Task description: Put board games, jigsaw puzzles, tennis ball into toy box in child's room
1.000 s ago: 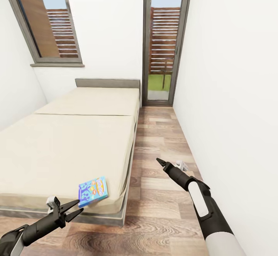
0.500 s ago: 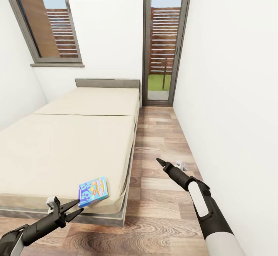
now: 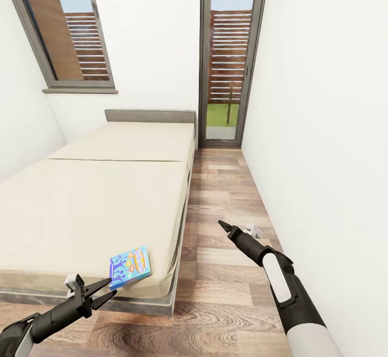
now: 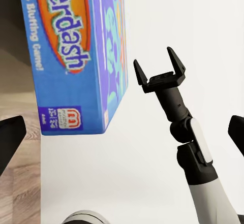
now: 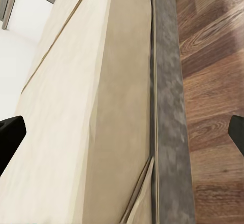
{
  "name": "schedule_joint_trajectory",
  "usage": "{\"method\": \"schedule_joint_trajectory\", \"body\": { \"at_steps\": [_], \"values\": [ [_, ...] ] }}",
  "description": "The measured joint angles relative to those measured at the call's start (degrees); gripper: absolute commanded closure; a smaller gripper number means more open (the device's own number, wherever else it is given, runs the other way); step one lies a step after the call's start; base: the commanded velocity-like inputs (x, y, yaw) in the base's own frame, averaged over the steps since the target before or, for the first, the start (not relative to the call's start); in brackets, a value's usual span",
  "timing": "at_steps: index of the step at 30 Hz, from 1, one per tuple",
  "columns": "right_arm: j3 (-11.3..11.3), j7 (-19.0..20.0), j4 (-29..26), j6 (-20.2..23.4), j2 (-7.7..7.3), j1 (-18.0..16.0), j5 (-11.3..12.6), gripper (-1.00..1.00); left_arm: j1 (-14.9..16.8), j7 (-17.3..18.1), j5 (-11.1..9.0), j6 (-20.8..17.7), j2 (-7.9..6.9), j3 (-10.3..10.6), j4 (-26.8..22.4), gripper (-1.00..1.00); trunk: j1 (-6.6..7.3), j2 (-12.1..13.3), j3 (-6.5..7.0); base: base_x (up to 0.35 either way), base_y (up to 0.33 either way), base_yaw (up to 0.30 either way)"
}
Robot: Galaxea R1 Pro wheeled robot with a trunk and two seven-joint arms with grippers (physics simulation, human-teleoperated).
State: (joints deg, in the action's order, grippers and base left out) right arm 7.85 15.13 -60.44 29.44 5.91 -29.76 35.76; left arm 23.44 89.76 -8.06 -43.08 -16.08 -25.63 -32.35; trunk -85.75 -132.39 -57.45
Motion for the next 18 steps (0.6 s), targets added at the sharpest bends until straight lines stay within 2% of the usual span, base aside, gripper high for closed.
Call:
{"method": "schedule_joint_trajectory", "body": {
  "at_steps": [18],
  "values": [
    [0.0, 0.13, 0.0, 0.0, 0.0, 0.0, 0.0, -1.0, 0.0, 0.0, 0.03, 0.0, 0.0, 0.0, 0.0, -1.0, 0.0, 0.0, 0.0, 0.033, 0.0, 0.0]
  ]
}}
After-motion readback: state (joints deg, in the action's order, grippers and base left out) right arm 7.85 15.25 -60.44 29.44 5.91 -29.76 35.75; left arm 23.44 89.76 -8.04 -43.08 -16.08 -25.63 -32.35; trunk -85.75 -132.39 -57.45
